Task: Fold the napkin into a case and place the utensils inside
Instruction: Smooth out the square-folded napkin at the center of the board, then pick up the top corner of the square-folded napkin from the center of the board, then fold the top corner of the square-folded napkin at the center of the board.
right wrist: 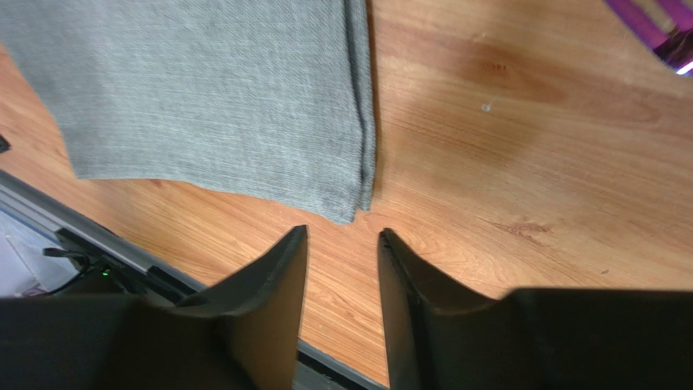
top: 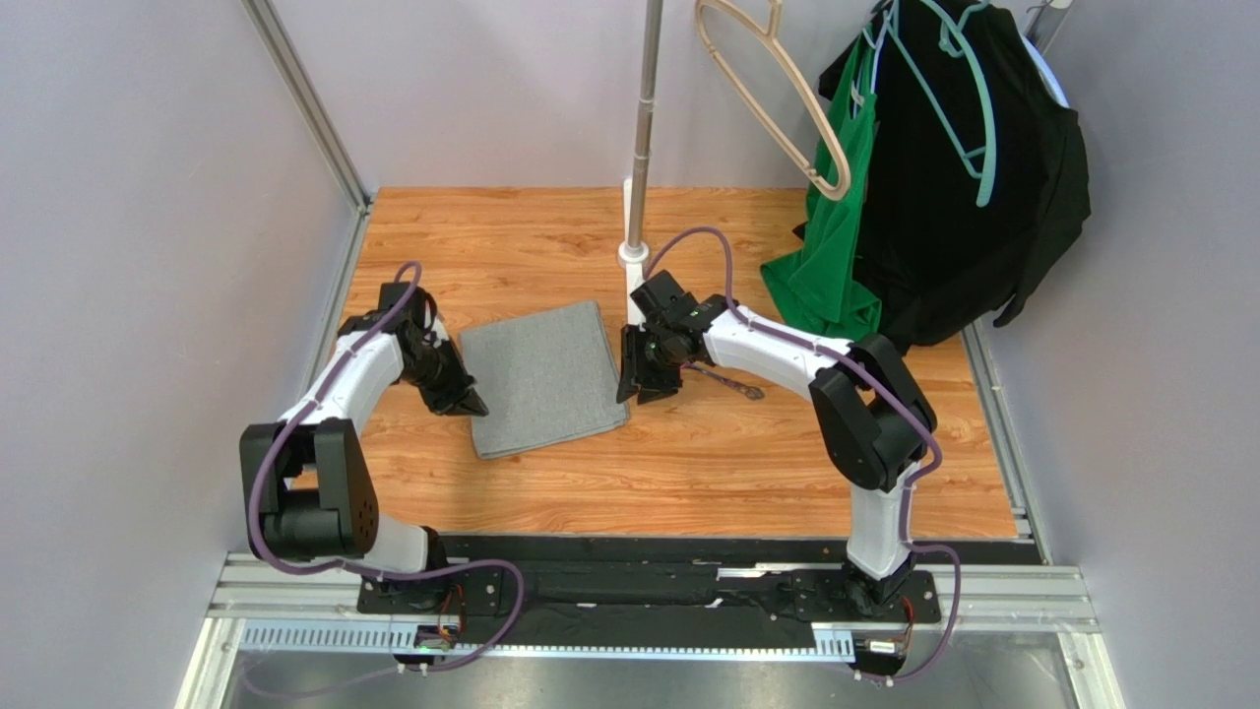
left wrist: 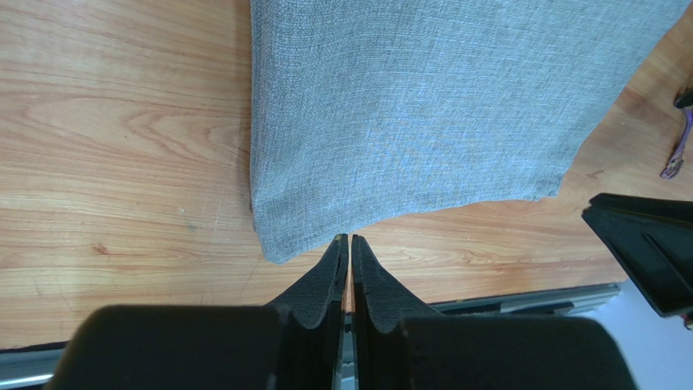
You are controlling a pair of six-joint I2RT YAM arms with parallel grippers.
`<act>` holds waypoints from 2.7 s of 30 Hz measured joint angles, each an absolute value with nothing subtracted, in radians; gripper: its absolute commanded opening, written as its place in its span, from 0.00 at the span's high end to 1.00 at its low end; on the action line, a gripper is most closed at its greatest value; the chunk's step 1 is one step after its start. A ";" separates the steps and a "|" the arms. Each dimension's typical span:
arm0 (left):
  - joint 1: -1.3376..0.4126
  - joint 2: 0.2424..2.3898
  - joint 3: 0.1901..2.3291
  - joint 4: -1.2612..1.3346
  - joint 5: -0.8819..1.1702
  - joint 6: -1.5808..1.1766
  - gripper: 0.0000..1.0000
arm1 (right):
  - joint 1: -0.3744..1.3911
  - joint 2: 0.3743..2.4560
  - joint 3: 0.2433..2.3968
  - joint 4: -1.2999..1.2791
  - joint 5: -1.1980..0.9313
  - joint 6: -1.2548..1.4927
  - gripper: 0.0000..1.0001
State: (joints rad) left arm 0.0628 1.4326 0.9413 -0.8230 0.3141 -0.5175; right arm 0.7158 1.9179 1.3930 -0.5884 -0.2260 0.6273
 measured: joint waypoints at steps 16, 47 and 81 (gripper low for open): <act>0.061 1.473 0.940 -0.810 0.342 -0.514 0.90 | 0.735 1.957 1.355 -0.534 -0.235 0.732 0.75; 0.106 1.439 1.056 -0.859 0.306 -0.507 0.90 | 0.766 2.083 1.622 -0.498 -0.324 0.709 1.00; 0.152 1.524 1.056 -0.796 0.258 -0.516 0.89 | 0.772 2.690 2.248 0.006 -0.545 0.922 1.00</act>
State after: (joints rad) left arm 0.1524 1.5238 1.0557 -0.7963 0.2584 -0.5159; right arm 0.7715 2.6896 2.2482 0.0055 -0.5446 0.9222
